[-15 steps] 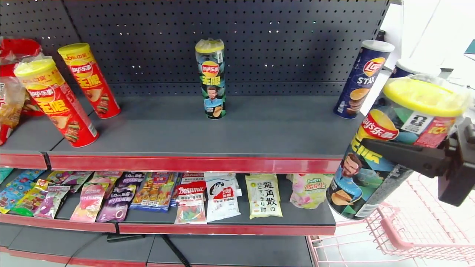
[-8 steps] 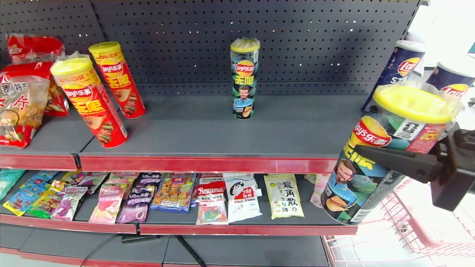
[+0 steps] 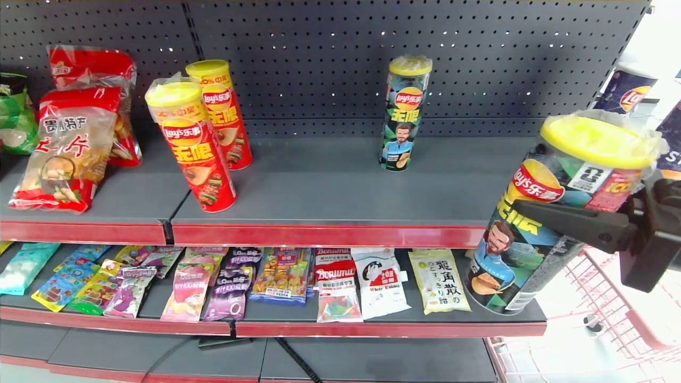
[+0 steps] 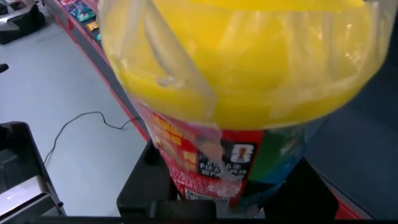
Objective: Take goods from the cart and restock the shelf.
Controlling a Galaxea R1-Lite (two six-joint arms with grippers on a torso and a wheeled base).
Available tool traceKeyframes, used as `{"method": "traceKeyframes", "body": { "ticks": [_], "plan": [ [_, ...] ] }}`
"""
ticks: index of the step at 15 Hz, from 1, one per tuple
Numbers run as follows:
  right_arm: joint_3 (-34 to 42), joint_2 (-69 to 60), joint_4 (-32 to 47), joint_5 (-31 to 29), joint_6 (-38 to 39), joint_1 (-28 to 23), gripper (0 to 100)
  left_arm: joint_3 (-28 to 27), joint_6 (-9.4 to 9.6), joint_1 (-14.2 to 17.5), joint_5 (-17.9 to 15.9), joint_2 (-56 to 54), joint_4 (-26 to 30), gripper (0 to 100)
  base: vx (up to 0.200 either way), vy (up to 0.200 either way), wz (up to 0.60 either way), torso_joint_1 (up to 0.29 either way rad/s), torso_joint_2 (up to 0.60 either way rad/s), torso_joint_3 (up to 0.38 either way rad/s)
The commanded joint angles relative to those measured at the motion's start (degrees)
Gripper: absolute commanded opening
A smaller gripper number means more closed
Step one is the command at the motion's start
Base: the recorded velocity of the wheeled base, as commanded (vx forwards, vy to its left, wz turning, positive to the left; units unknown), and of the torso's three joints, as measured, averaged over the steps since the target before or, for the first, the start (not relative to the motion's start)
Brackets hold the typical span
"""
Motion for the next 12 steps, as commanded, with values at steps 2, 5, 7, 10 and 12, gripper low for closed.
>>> {"method": "traceKeyframes", "body": {
  "ticks": [2,5,7,10,12],
  "plan": [
    [0.08,-0.57,0.05,0.03,-0.01,-0.34,0,0.00,-0.01,0.14,0.01,0.05,0.00,100,0.000,0.000,0.00,0.000,0.00,0.000],
    [0.08,-0.66,0.05,0.03,-0.10,-0.25,0,0.00,-0.01,0.14,0.01,0.05,0.00,100,0.200,0.000,0.00,-0.002,0.00,0.004],
    [0.08,-0.66,0.05,0.03,-0.10,-0.34,0,0.00,-0.01,0.06,0.01,0.05,0.00,100,0.200,0.000,0.00,-0.005,0.01,0.007],
    [0.08,-0.75,0.05,-0.06,-0.19,-0.34,0,0.00,-0.01,0.06,0.01,0.05,0.00,100,0.200,0.000,0.00,0.009,0.01,0.002],
    [0.08,-0.75,0.05,-0.06,-0.10,-0.34,0,0.00,-0.01,0.06,0.10,0.05,0.00,100,0.100,0.000,0.00,0.001,0.00,0.001]
  ]
}}
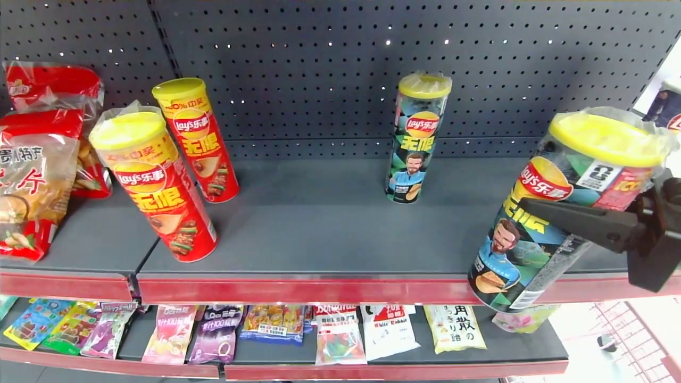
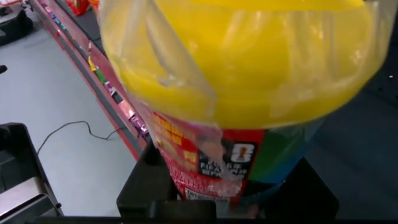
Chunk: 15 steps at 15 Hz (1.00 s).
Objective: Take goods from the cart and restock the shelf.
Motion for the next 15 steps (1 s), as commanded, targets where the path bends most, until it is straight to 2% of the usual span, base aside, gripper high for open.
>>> {"method": "traceKeyframes", "body": {
  "ticks": [1,4,7,15],
  "plan": [
    [-0.03,-0.03,-0.03,0.03,-0.06,0.03,0,0.00,-0.01,-0.04,0.08,0.05,0.00,100,0.000,0.000,0.00,0.000,0.00,0.000],
    [0.06,0.06,-0.03,0.03,0.02,0.11,0,0.00,-0.01,0.05,0.08,0.05,0.00,100,0.000,0.000,0.00,0.000,0.00,0.000],
    [-0.03,0.41,-0.03,0.12,-0.06,0.20,0,0.00,-0.01,-0.04,0.08,0.05,0.00,100,0.000,-0.200,0.00,-0.009,0.00,0.007],
    [-0.73,-2.05,0.06,0.03,-0.41,0.38,0,0.00,-0.01,-0.04,-0.10,0.05,0.00,100,0.000,0.000,0.00,0.000,0.00,0.000]
  ]
}}
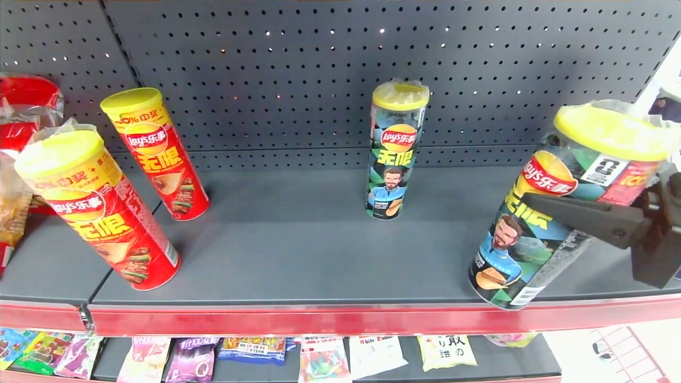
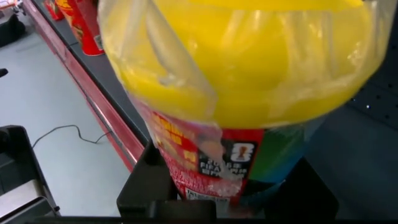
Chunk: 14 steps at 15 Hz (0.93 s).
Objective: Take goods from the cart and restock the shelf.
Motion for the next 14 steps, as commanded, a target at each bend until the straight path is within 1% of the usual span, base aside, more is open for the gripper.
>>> {"method": "traceKeyframes", "body": {
  "ticks": [1,4,5,6,7,8,9,10,11,12,13,14],
  "plan": [
    [0.40,-2.52,-0.08,0.08,-0.98,0.12,0,0.00,-0.01,-0.03,-0.09,0.05,0.00,100,0.000,0.000,0.00,0.000,0.00,0.000],
    [2.07,-5.16,0.01,0.08,-1.86,0.03,0,0.00,0.07,-0.12,-0.18,0.22,0.00,100,0.000,0.000,0.00,0.000,0.00,0.000],
    [1.90,-5.33,0.01,0.08,-1.86,0.03,0,0.00,0.16,-0.20,-1.14,0.58,0.00,100,0.000,0.000,0.00,0.000,0.00,0.000],
    [1.98,-5.68,0.01,0.08,-1.86,0.03,0,0.00,0.78,-0.12,-4.48,0.05,0.00,100,0.000,0.000,0.00,0.000,0.00,0.000],
    [2.34,-6.56,0.01,0.08,-1.86,0.03,0,0.00,3.68,-0.12,-6.86,0.05,-0.18,100,0.000,0.000,0.00,0.000,0.00,0.000],
    [2.51,-7.44,0.18,0.08,-1.86,0.03,0,-1.67,3.68,-0.12,-8.53,0.05,-1.41,100,0.000,0.000,0.00,0.000,0.00,0.000],
    [3.48,-8.41,0.27,-0.01,-1.86,0.03,0,-10.20,1.92,-1.17,-13.54,6.99,-2.20,100,0.000,0.000,0.00,0.000,0.00,0.000],
    [3.74,-8.67,0.27,-0.01,-1.86,-0.05,0,-15.47,1.57,-1.61,-16.17,12.09,-2.11,100,0.000,0.000,0.00,0.000,0.00,0.000],
    [4.36,-9.20,0.27,-0.97,-1.86,-0.14,0,-22.85,0.42,-2.93,-21.10,17.63,-2.02,100,0.000,0.000,0.00,0.000,0.00,0.000],
    [4.45,-9.20,0.27,-1.68,-1.86,-0.14,0,-24.35,0.34,-4.07,-25.49,19.47,-2.11,100,0.000,0.000,0.00,0.000,0.00,0.000],
    [4.53,-9.20,0.27,-1.94,-1.86,-0.14,0,-24.61,0.51,-4.51,-30.76,20.79,-2.20,100,0.000,0.000,0.00,0.000,0.00,0.000],
    [4.45,-9.11,0.27,-1.94,-1.86,-0.23,0,-24.87,0.60,-4.51,-34.37,23.08,-2.20,100,0.000,0.000,0.00,0.000,0.00,0.000]
  ]
}}
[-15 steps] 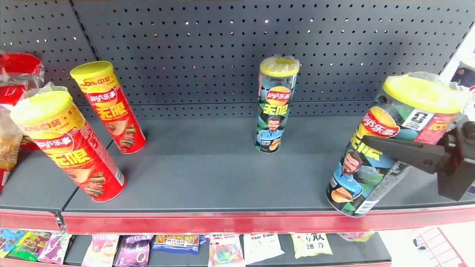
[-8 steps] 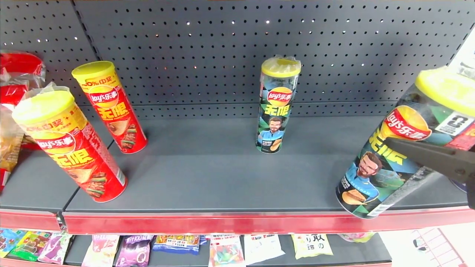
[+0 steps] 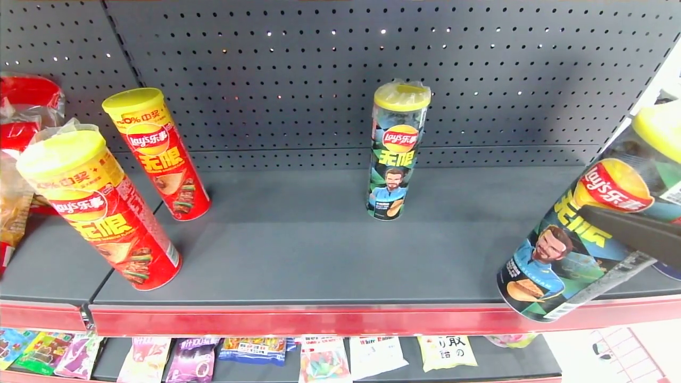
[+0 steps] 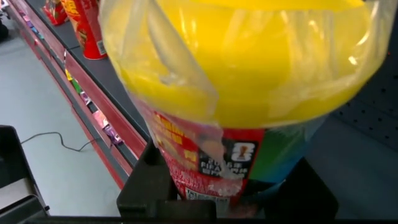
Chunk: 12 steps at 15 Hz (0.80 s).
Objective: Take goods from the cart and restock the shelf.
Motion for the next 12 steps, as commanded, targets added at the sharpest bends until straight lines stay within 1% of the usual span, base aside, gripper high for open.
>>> {"method": "traceKeyframes", "body": {
  "ticks": [1,2,4,5,6,8,9,10,11,12],
  "plan": [
    [-0.21,-0.10,-0.03,-0.25,0.07,-0.08,0,-5.42,-0.29,-1.50,-6.16,13.06,-0.37,100,0.000,0.000,0.00,0.000,0.00,0.000],
    [-0.38,-0.01,-0.03,-0.61,0.07,-0.08,0,-6.57,-0.20,-1.59,-6.77,15.34,-0.45,100,0.000,0.000,0.00,0.000,0.00,0.000],
    [-0.38,0.61,-0.03,-1.57,0.07,-0.08,0,-10.87,-0.20,-1.68,-9.85,22.64,-0.45,100,0.000,0.000,0.00,0.000,0.00,0.000],
    [-0.29,0.96,-0.03,-2.10,0.16,-0.08,0,-14.48,-0.20,-1.76,-10.64,28.52,-0.54,100,0.000,0.000,0.00,0.000,0.00,0.000],
    [-0.29,1.57,-0.03,-2.45,0.16,-0.08,0,-17.11,-0.20,-2.73,-10.64,32.39,-1.25,100,0.000,0.000,0.00,0.000,0.00,0.000],
    [-0.47,2.45,-0.12,-2.45,0.16,-0.08,0,-20.19,-0.20,-6.77,-10.47,39.69,-5.46,100,0.000,0.000,0.00,0.000,0.00,0.000],
    [-0.56,2.80,-0.12,-2.54,0.07,-0.08,0,-20.72,-0.20,-7.74,-10.47,42.94,-8.01,100,0.000,0.000,0.00,0.000,0.00,0.000],
    [-0.82,3.33,-0.12,-2.54,0.07,-0.08,0,-20.80,-0.20,-8.97,-10.38,46.63,-11.97,100,0.000,0.000,0.00,0.000,0.00,0.000],
    [-1.00,3.68,-0.12,-2.63,0.07,-0.08,0,-20.80,-0.20,-9.67,-10.29,48.74,-14.25,100,0.000,0.000,0.00,0.000,0.00,0.000],
    [-1.61,4.30,-0.21,-3.33,0.07,-0.08,0,-21.33,-0.20,-11.08,-10.03,52.96,-18.74,100,0.000,0.000,0.00,0.000,0.00,0.000]
  ]
}}
